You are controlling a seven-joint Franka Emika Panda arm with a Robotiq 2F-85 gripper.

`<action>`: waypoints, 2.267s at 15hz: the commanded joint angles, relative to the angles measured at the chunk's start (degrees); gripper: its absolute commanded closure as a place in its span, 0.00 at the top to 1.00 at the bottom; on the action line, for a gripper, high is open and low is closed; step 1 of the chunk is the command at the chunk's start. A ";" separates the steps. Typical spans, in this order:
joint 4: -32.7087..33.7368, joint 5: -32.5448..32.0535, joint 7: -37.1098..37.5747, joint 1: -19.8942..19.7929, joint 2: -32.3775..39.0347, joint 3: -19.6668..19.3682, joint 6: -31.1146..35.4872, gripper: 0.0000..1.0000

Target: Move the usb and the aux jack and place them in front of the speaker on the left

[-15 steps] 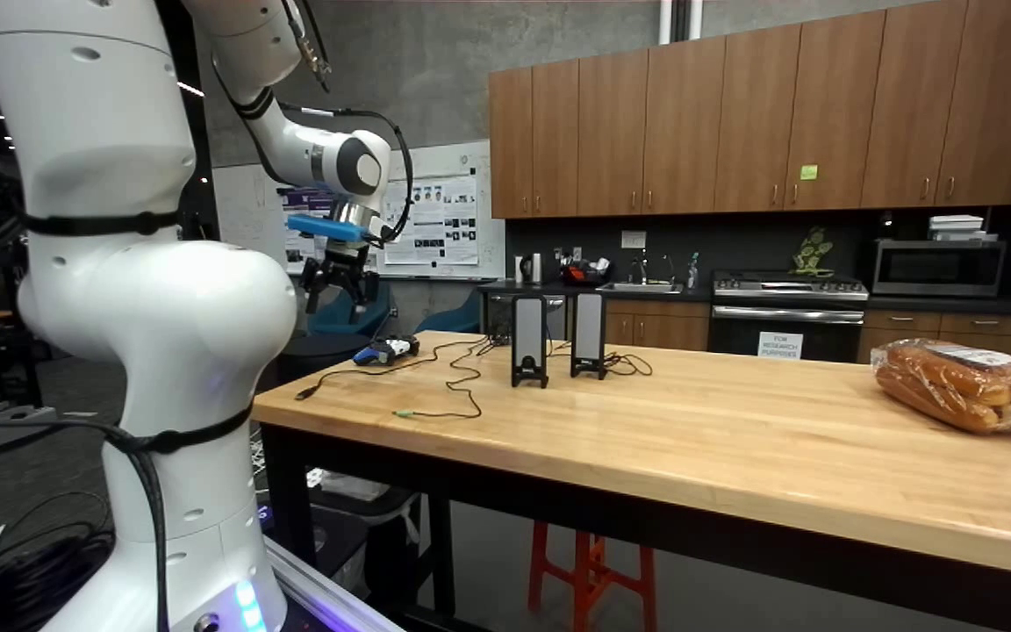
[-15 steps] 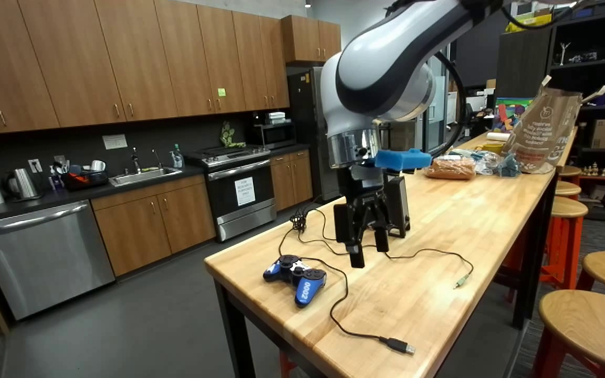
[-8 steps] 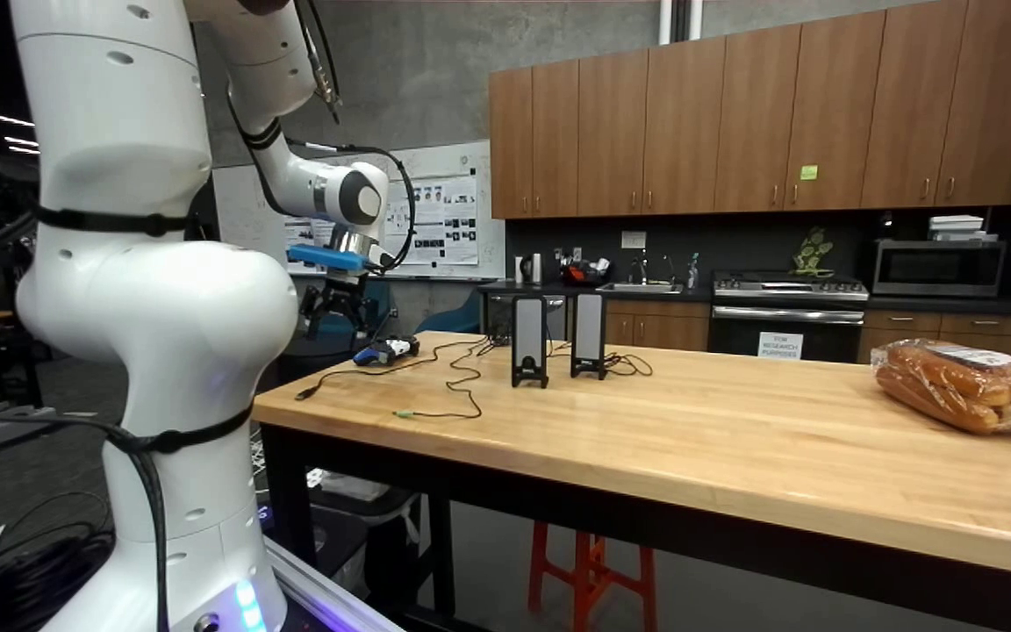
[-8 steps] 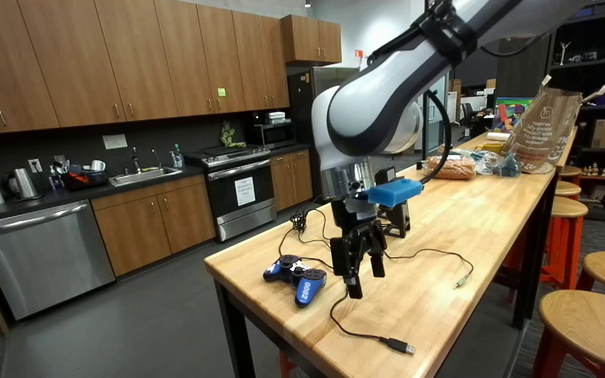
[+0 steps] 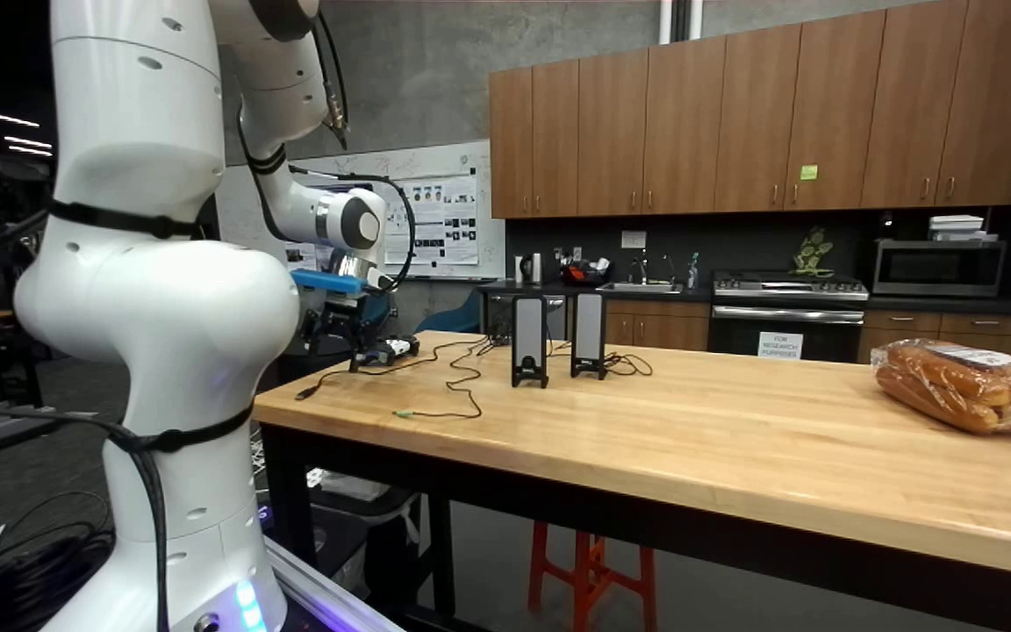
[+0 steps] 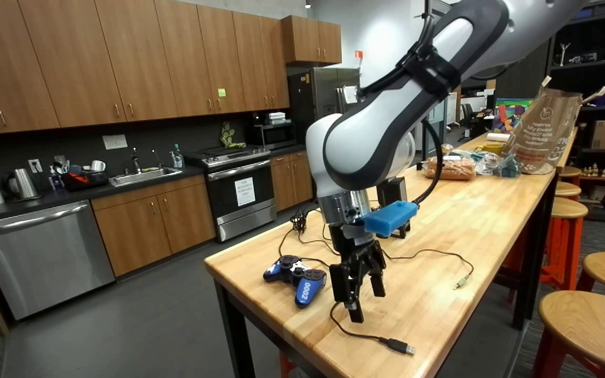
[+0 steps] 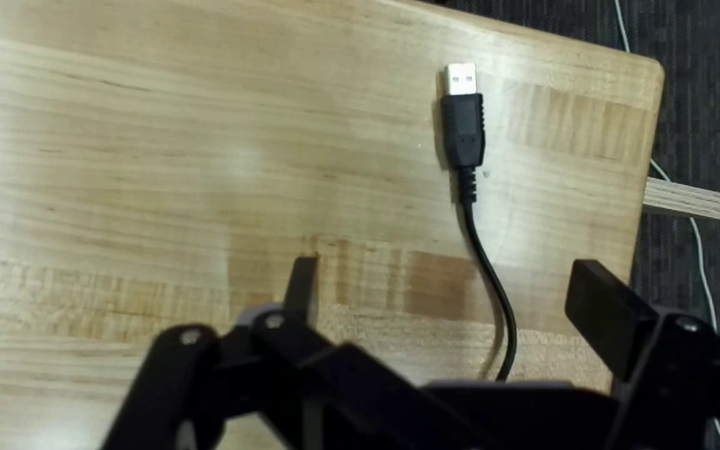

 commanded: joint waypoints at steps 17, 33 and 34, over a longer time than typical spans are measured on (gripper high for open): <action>-4.96 -3.49 6.59 3.14 -0.74 2.17 -1.90 0.94; -5.16 -5.00 8.90 2.33 -5.79 1.43 -4.46 0.05; -5.21 -5.07 9.24 1.96 -6.73 1.13 -4.76 0.05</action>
